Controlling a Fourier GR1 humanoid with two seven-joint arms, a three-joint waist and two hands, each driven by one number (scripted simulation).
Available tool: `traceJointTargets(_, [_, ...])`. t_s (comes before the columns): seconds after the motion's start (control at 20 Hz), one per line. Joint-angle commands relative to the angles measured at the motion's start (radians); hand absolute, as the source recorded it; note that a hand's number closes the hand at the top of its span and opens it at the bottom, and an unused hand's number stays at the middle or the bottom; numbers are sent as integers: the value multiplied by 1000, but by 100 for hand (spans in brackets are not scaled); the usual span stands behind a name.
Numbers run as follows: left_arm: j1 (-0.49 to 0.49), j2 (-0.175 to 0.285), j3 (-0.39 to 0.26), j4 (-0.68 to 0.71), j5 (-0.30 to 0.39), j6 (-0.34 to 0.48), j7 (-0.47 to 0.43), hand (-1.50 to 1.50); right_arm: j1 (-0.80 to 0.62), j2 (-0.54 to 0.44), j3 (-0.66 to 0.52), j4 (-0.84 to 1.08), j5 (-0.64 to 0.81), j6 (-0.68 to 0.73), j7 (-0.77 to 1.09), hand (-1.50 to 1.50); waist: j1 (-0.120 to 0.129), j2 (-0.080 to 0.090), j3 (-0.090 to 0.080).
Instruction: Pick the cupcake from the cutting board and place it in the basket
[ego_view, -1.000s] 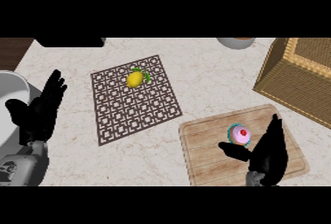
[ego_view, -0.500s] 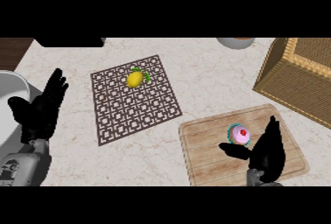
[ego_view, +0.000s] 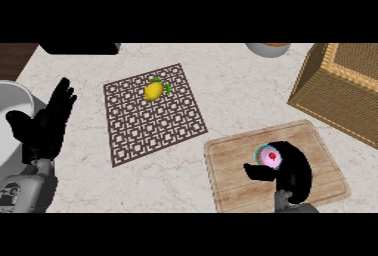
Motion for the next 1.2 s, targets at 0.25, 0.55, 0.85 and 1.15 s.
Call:
traceJointTargets(0.25, [-31,-33,1,16,-33,7,4,0,-25,12,60,149,-98,-34,-167,150,5,10,9])
traceJointTargets(0.55, [-56,-29,-14,22,-18,-28,-3,0,-36,-53,326,192,-155,174,-507,150,73,27,15])
traceJointTargets(0.85, [-23,-38,-8,-3,-36,6,0,0,-51,-22,237,264,-321,100,-807,150,33,15,13])
traceJointTargets(1.15, [-6,-22,21,-9,-13,-15,2,0,-19,-17,143,143,-499,75,-1050,150,5,8,10])
